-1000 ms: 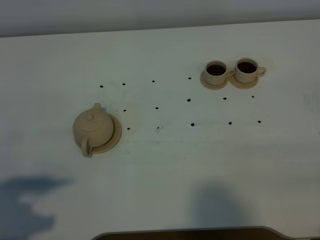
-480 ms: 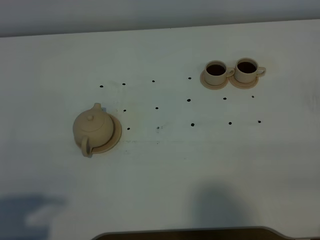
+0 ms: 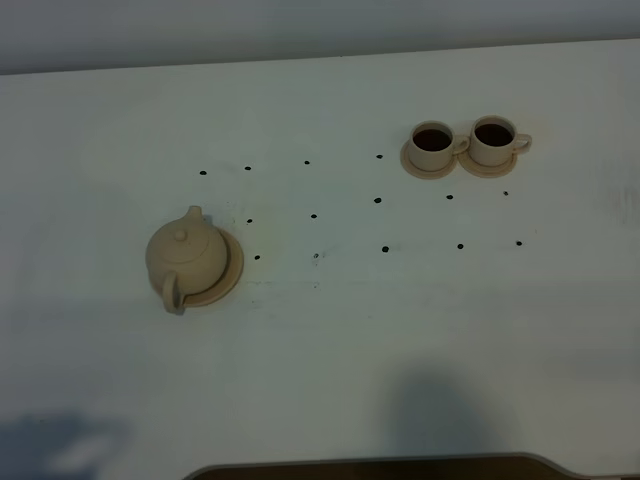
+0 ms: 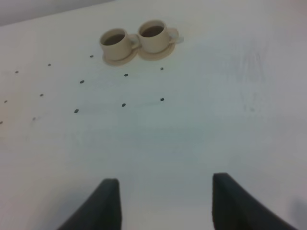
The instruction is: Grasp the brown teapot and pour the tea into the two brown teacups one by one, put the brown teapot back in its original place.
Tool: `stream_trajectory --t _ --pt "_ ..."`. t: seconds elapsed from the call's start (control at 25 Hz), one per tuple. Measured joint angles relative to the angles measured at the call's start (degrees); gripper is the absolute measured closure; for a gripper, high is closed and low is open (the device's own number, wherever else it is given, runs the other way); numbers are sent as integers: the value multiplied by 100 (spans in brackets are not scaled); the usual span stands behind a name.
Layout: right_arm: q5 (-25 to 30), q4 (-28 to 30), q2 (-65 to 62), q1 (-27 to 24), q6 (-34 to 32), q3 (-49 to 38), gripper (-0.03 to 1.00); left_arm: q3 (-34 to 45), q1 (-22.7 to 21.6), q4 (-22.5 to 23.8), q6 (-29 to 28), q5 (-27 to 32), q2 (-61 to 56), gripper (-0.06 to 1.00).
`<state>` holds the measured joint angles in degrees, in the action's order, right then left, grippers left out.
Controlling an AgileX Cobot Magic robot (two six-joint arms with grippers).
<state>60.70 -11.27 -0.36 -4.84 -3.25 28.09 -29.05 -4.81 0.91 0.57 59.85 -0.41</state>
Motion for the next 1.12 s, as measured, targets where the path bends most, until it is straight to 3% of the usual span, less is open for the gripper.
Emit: stream_trajectory --t 1.12 --pt "0 0 0 0 0 0 52 0 0 5 0 0 0 60"
